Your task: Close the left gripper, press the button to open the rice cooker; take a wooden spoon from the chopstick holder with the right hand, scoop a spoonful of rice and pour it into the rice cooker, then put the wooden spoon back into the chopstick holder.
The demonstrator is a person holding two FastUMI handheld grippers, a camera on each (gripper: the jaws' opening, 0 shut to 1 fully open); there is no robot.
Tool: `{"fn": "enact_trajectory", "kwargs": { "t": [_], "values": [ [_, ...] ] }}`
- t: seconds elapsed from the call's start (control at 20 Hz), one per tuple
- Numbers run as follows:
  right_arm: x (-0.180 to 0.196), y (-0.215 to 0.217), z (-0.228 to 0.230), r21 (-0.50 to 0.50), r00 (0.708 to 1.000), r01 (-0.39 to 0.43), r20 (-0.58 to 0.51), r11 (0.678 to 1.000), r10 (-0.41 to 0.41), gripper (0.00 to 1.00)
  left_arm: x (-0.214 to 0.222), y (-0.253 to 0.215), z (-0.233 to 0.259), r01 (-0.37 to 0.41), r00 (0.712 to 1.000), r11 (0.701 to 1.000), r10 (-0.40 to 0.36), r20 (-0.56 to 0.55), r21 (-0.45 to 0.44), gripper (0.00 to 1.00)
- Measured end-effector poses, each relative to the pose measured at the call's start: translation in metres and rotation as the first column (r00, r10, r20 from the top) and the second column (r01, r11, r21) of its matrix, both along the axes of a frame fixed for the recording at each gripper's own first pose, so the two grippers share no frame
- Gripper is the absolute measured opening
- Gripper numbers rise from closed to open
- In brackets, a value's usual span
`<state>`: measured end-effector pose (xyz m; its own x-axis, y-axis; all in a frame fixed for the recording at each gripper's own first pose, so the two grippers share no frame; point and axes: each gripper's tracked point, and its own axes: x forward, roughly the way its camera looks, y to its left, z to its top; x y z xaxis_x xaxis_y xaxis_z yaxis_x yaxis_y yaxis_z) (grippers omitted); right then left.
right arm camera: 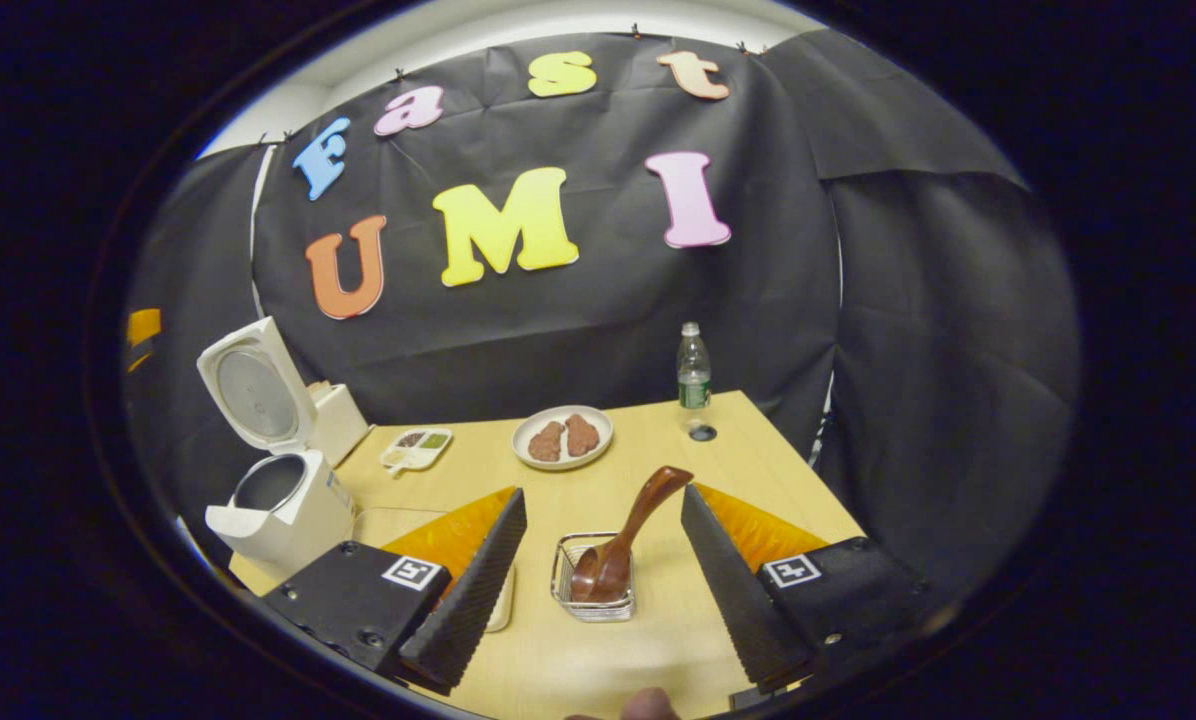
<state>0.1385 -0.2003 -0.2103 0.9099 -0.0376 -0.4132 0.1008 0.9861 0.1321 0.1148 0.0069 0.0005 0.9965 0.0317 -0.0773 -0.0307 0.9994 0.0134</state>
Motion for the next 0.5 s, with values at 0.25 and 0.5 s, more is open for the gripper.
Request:
{"fn": "enact_trajectory", "kwargs": {
  "t": [0.25, 0.5],
  "values": [
    [0.035, -0.017, -0.056, 0.036, 0.996, -0.003, -0.092, 0.999, 0.006, 0.99, 0.015, -0.010, 0.000, -0.018, 1.000, 1.000, 0.018, -0.002, 0.015, 0.94],
    [0.070, -0.032, -0.094, 0.091, 0.986, -0.018, -0.166, 0.996, 0.033, 0.85, 0.039, -0.020, -0.017, -0.051, 0.998, 0.999, 0.051, -0.046, 0.004, 0.95]
  ]
}}
